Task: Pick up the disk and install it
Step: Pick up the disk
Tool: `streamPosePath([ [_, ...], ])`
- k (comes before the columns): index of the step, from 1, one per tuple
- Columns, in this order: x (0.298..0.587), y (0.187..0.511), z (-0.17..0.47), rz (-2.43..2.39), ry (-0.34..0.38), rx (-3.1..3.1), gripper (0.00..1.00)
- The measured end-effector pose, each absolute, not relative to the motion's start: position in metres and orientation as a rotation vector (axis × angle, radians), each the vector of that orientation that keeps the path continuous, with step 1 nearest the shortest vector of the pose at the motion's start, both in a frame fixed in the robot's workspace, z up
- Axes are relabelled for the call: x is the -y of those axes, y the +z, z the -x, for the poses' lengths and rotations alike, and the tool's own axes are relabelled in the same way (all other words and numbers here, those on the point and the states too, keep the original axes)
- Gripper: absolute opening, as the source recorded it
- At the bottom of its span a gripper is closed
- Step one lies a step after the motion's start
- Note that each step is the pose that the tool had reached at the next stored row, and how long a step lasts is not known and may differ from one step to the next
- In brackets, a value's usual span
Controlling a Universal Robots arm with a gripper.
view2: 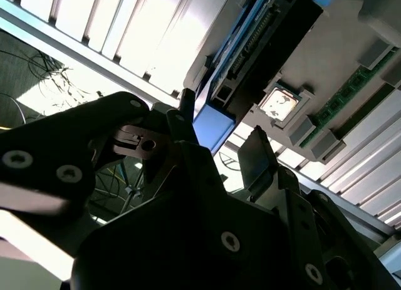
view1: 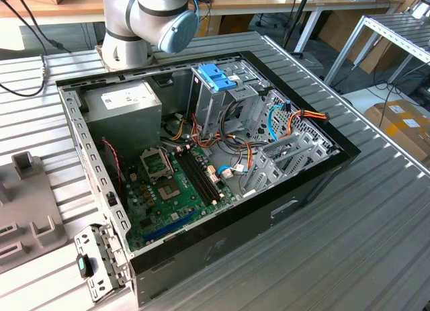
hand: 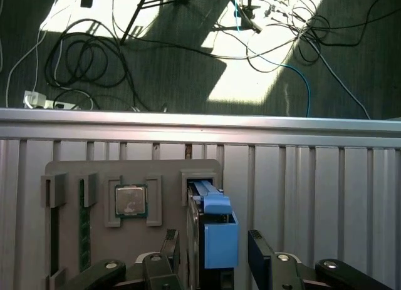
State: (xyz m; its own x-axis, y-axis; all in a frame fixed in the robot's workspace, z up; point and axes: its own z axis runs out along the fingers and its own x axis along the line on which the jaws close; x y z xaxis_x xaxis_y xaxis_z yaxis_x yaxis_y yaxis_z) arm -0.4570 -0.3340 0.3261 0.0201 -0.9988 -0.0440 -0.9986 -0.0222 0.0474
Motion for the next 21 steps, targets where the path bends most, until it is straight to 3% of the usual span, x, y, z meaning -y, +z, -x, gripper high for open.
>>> streamPosePath([
  [21, 0.334, 0.32, 0.4576, -2.242, -0.101, 2.195, 0.56],
])
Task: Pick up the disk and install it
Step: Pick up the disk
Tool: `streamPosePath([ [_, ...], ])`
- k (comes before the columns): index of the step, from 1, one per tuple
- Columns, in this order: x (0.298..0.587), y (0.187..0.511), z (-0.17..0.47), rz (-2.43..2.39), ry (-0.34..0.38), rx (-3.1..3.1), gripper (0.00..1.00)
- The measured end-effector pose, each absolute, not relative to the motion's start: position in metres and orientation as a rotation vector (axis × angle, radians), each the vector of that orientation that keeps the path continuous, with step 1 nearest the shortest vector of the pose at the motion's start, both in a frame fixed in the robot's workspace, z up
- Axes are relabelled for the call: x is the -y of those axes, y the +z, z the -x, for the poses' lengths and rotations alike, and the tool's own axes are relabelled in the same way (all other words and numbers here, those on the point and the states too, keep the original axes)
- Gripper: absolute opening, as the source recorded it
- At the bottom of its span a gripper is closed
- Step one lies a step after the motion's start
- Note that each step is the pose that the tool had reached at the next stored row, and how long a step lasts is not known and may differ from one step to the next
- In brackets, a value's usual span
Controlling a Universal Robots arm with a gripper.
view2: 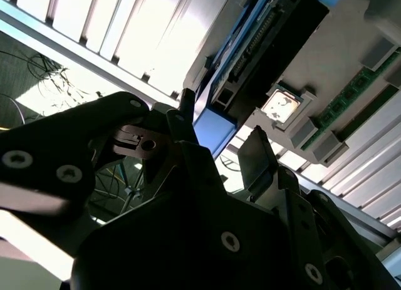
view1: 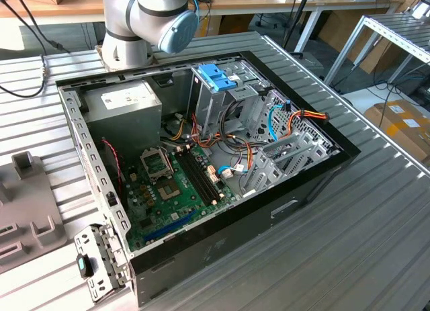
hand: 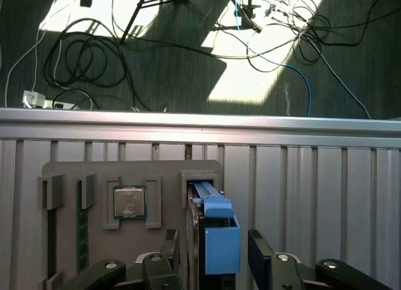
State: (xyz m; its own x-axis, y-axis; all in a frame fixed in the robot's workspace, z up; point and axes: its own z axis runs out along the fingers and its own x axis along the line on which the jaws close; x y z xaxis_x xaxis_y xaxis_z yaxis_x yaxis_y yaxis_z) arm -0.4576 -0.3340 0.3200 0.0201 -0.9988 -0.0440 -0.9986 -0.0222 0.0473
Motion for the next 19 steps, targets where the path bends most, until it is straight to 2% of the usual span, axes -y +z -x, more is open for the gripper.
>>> streamPosePath([
  [19, 0.3339, 0.3101, 0.4578, -2.241, -0.101, 2.195, 0.56],
])
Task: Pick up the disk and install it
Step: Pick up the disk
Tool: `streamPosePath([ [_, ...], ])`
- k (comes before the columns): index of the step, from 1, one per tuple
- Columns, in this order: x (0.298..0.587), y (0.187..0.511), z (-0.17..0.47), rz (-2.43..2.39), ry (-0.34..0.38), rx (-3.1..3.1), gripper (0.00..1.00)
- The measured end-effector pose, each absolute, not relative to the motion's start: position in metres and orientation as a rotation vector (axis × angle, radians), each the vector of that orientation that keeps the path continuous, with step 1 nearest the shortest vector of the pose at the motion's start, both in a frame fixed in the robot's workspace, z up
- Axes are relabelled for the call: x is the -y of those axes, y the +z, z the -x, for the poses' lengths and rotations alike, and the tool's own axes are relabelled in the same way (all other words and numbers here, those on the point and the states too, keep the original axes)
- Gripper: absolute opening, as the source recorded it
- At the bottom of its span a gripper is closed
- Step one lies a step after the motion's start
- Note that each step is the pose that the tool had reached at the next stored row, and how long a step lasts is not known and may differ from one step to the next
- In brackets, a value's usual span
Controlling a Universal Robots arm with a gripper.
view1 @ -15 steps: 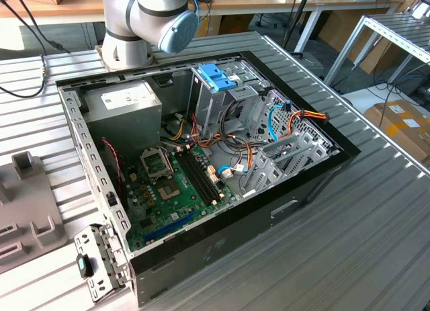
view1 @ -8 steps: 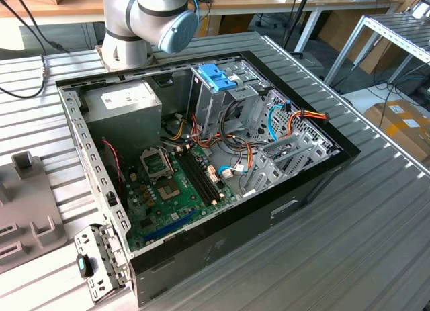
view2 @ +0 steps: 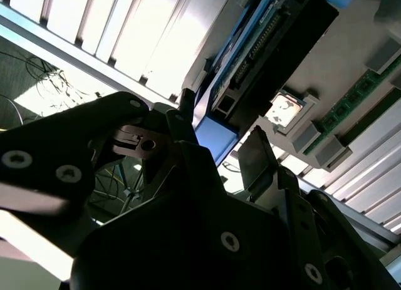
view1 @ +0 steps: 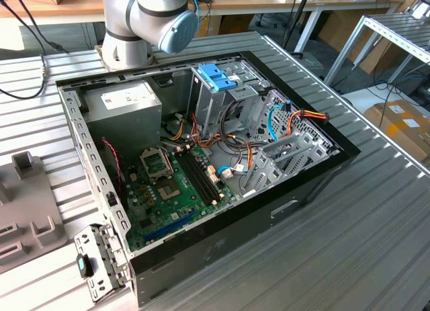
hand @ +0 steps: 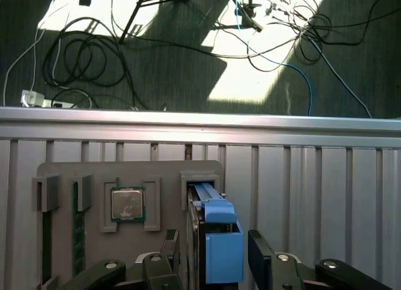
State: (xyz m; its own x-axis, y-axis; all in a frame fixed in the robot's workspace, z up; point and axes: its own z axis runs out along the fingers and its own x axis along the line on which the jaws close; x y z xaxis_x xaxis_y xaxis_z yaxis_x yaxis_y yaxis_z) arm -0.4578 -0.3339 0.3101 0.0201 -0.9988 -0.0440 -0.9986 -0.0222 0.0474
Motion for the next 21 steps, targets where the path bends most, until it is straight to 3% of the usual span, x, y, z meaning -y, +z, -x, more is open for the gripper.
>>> streamPosePath([
  [21, 0.334, 0.296, 0.458, -2.241, -0.101, 2.194, 0.56],
])
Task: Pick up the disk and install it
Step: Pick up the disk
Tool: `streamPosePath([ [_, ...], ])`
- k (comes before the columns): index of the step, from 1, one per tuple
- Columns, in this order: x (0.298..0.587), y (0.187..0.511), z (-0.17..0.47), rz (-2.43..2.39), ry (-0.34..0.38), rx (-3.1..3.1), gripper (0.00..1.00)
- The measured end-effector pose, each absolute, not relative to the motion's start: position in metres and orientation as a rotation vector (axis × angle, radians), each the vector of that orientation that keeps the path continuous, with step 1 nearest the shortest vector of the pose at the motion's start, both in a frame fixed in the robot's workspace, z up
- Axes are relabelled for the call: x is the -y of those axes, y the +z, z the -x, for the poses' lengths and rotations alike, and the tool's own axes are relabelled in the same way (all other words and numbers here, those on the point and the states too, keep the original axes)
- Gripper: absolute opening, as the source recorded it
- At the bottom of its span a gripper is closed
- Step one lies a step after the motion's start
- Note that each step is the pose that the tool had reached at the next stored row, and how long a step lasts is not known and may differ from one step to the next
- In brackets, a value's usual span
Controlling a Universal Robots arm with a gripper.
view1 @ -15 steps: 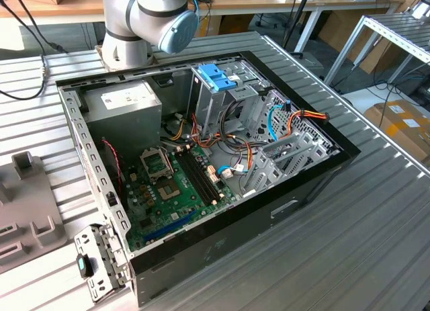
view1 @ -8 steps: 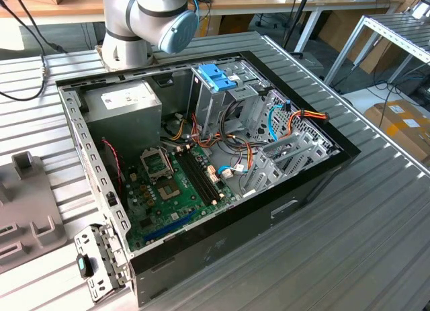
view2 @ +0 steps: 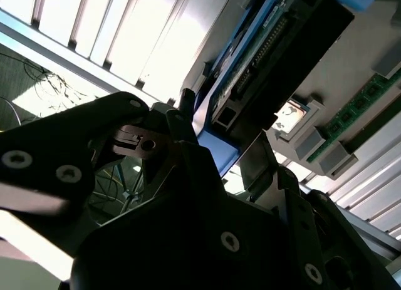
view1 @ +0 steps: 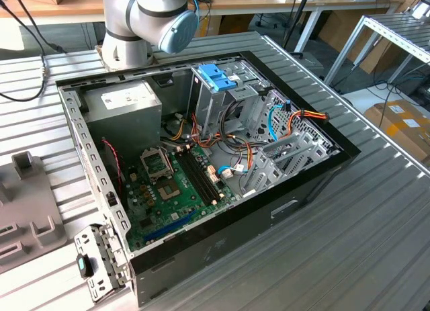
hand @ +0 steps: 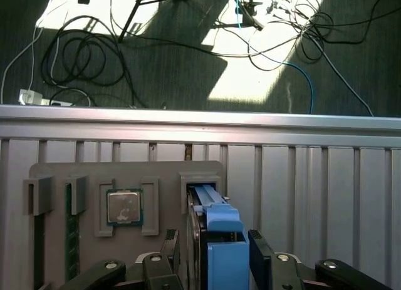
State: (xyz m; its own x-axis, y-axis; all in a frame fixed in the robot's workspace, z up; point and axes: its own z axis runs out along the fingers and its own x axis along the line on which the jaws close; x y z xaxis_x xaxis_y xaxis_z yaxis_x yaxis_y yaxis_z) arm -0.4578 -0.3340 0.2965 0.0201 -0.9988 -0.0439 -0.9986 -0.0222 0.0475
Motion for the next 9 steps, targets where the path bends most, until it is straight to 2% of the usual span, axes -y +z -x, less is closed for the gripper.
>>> streamPosePath([
  [9, 0.334, 0.2937, 0.4578, -2.241, -0.101, 2.194, 0.56],
])
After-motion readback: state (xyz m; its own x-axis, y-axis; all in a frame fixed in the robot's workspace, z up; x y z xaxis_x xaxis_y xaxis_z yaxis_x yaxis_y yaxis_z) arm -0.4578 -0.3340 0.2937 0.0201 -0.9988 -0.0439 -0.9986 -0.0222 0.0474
